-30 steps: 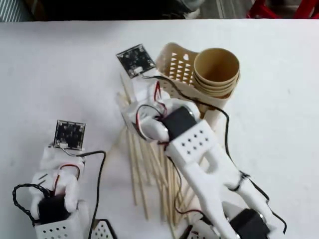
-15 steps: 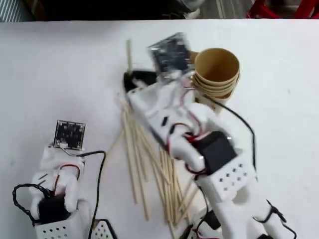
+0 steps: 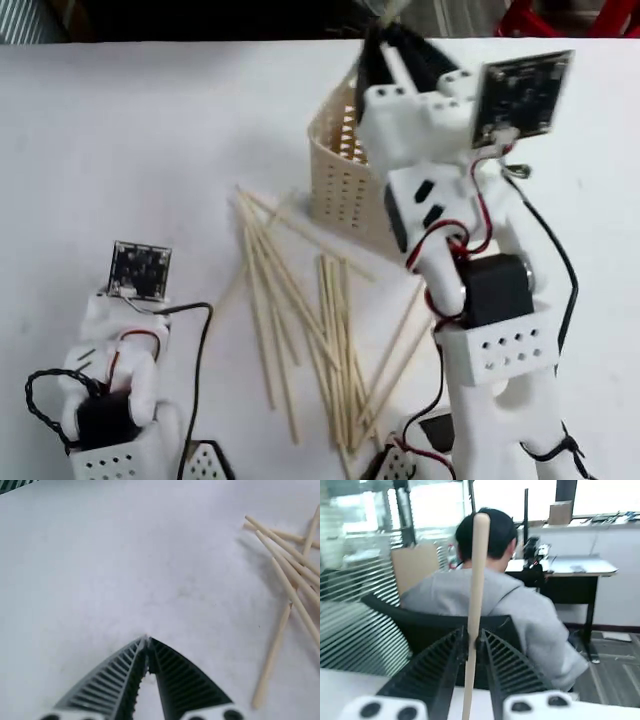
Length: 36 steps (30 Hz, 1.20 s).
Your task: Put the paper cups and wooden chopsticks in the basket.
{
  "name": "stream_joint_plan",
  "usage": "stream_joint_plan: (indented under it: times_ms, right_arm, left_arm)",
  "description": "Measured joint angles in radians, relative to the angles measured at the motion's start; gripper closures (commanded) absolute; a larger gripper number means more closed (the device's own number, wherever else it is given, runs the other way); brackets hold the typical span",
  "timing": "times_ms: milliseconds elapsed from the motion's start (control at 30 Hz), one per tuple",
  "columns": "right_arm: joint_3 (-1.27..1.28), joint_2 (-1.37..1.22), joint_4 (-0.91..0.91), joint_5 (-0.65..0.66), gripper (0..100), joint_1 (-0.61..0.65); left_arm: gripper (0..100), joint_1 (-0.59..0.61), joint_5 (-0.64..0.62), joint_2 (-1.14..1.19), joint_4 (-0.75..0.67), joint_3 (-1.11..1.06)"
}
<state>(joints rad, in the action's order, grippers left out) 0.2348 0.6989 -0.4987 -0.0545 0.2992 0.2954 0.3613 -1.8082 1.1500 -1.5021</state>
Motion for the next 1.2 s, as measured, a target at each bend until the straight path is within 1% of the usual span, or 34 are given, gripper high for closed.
stream_joint_plan:
  times_ms: [300,467,600,667,800,900,1067,1200]
  right_arm:
    - [0.000,-0.232,0.014,0.000,97.9,-0.098]
    - [0.002,-0.275,-0.063,0.040,88.0,-0.094]
    - [0.002,-0.244,-0.141,0.054,86.8,-0.078]
    - [0.002,-0.192,-0.192,0.080,86.7,-0.052]
    - [0.002,-0.072,-0.339,0.143,86.6,0.057]
    - [0.000,-0.026,-0.462,0.157,86.6,0.141]
    - [0.018,-0.060,-0.658,0.157,86.5,0.279]
    - [0.069,-0.186,-0.712,0.157,86.5,0.347]
  left_arm:
    - [98,0.000,0.000,0.000,0.000,0.000]
    - [98,0.000,0.005,0.000,0.000,0.000]
    - [98,0.000,0.005,0.000,0.000,-0.011]
    - [98,0.000,0.005,0.000,0.000,-0.015]
    - [98,0.000,0.005,0.000,0.000,-0.015]
    - [98,0.000,0.005,0.000,0.000,-0.015]
    - [98,0.000,0.005,0.000,0.000,-0.015]
    - [98,0.000,0.005,0.000,0.000,-0.015]
